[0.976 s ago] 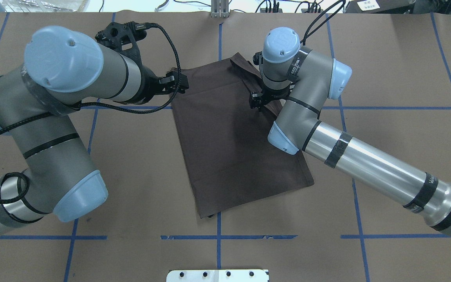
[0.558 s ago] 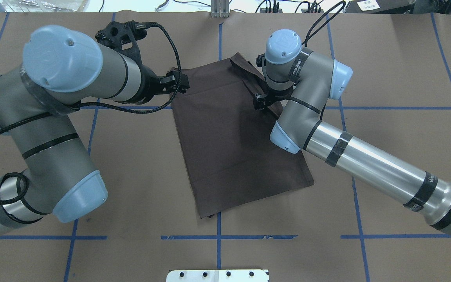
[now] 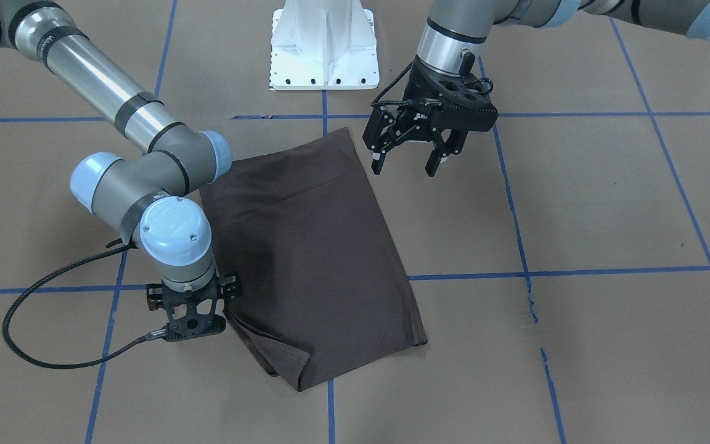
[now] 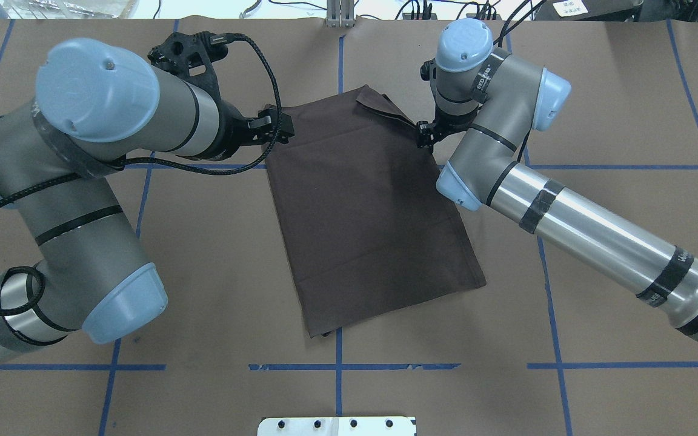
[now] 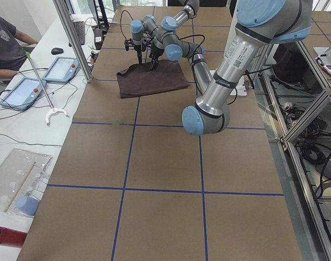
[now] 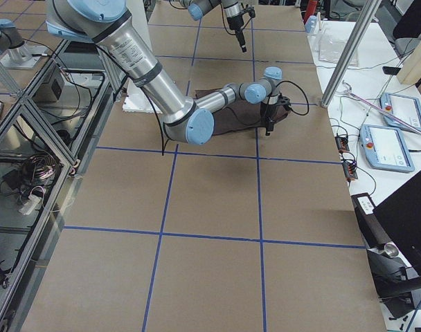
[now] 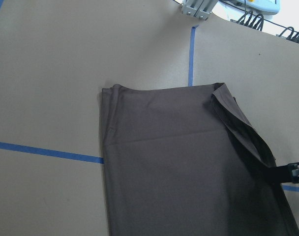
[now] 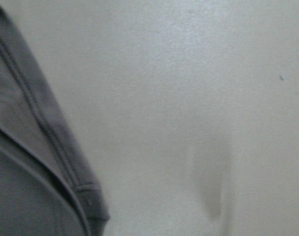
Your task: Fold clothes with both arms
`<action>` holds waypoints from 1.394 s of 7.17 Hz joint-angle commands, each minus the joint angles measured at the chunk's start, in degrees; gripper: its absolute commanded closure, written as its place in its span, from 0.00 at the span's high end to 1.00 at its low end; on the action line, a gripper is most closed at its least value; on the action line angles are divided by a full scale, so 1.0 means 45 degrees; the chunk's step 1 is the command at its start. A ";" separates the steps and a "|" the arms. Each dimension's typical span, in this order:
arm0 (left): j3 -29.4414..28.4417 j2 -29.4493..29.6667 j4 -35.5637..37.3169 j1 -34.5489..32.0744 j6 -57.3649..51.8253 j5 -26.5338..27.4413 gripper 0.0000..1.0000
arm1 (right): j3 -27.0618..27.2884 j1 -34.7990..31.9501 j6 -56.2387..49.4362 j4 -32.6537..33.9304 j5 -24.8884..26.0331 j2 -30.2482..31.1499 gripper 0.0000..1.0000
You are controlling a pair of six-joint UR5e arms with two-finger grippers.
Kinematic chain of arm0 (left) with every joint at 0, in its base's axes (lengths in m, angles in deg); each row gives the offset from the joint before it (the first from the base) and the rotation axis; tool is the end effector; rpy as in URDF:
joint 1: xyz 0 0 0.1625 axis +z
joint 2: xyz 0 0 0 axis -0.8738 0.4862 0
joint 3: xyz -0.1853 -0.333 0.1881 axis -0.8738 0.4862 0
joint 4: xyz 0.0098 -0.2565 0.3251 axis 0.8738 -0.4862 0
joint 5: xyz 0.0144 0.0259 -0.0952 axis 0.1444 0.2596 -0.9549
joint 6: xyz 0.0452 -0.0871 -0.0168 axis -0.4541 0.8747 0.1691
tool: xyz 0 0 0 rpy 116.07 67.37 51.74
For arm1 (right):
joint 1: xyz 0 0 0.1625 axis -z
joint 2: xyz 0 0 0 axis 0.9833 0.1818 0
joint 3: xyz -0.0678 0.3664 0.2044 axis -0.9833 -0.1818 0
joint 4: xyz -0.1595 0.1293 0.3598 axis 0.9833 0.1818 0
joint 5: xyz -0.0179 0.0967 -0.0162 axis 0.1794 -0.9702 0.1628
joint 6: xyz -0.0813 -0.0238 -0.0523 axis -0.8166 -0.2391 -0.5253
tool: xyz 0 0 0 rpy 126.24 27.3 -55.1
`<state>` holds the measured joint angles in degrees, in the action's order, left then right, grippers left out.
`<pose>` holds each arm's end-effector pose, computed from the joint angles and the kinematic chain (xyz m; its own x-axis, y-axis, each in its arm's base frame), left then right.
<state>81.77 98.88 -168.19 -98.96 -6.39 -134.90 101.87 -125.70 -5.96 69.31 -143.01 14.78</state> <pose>0.3965 -0.4572 0.1415 0.4714 -0.0969 -0.8766 0.3907 0.9140 0.1091 -0.4878 -0.6498 0.3548 0.8272 -0.1660 0.5369 0.1051 0.9842 0.1424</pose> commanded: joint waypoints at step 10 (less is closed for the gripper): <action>0.0188 -0.0058 0.0039 -0.0137 -0.0135 0.0001 1.00 | -0.4845 0.0946 0.0244 -0.2789 0.1270 -0.3990 1.00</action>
<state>82.52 98.62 -168.03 -99.50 -7.00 -134.90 80.87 -121.74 -4.83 56.99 -138.49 -2.85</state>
